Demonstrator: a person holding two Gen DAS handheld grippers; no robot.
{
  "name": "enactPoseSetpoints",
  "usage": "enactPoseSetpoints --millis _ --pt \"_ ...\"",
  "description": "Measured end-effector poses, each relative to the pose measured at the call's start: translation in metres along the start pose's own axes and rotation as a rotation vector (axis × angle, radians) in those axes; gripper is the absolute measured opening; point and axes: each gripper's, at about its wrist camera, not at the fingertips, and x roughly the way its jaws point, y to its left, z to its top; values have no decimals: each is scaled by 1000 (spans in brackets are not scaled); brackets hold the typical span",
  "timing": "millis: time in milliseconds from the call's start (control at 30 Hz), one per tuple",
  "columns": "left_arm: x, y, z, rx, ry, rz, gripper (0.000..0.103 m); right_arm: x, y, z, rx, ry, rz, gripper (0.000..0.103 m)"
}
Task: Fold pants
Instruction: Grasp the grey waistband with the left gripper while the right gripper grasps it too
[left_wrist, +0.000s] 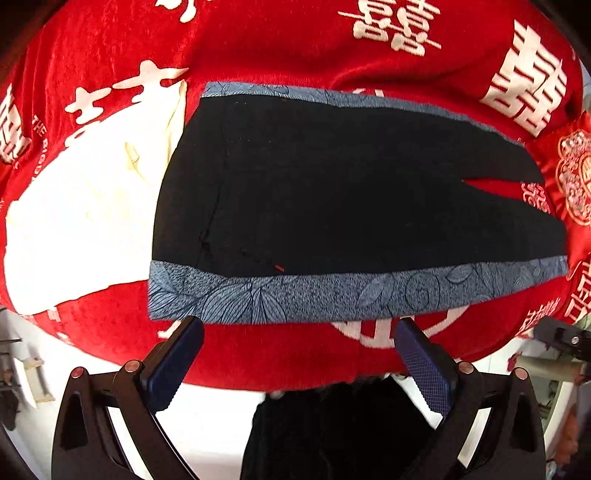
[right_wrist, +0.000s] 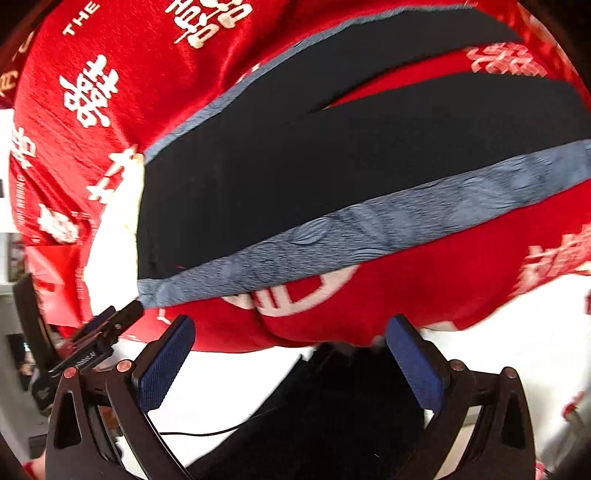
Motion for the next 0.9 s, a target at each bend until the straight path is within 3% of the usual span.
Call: enactPoseSetpoints --millis 133,167,200,267,467,667,900 --pt "26 16 -7 -29 -16 -39 103 38 -3 1 -17 29 73 102" --pt "32 20 -9 -35 -13 -49 103 44 -4 1 -24 30 80 96" --pt "40 24 -12 -47 -7 -60 102 55 -6 1 -26 42 108 81" --pt "55 34 -18 -79 6 -92 87 77 -11 1 -10 67 144 63" --pt "86 60 -36 -187 21 -157 87 117 -28 1 65 92 333 62" --pt "97 81 -39 -336 6 -243 87 138 -34 3 99 99 455 62" --pt "99 80 -31 -341 -9 -228 87 125 -26 19 99 43 521 62"
